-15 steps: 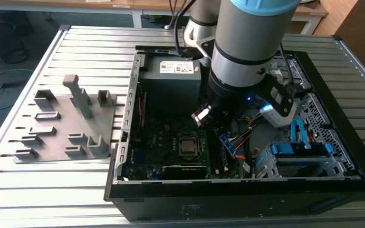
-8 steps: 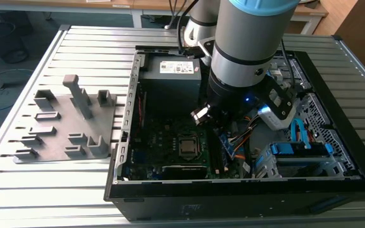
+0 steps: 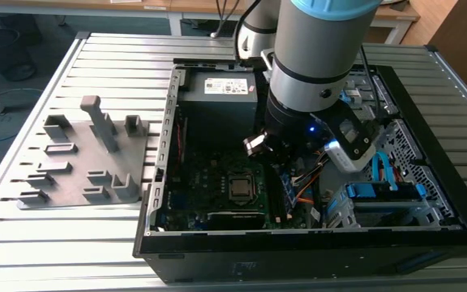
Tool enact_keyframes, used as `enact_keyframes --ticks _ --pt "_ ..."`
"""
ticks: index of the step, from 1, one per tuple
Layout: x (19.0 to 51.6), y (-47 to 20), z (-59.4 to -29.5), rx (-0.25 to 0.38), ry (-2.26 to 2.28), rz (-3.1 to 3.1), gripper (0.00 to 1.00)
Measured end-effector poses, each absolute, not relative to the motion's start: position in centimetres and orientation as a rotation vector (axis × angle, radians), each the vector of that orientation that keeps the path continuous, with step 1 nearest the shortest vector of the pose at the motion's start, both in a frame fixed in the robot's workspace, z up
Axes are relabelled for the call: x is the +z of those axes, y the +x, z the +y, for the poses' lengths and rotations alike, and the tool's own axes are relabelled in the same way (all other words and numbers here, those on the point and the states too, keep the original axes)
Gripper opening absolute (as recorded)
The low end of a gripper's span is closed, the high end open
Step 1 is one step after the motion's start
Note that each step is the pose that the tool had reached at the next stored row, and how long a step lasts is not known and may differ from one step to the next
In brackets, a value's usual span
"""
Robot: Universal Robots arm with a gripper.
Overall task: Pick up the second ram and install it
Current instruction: 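Insert the second ram into the second slot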
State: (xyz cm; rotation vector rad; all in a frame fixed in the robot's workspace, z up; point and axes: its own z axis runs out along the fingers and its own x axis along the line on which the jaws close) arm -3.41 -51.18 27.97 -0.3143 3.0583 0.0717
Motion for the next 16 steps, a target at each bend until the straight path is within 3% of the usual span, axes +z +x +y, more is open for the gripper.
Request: enact_keyframes --ticks 16 --pt "27.8 -3.41 -51.18 0.055 0.125 3.066 0.14"
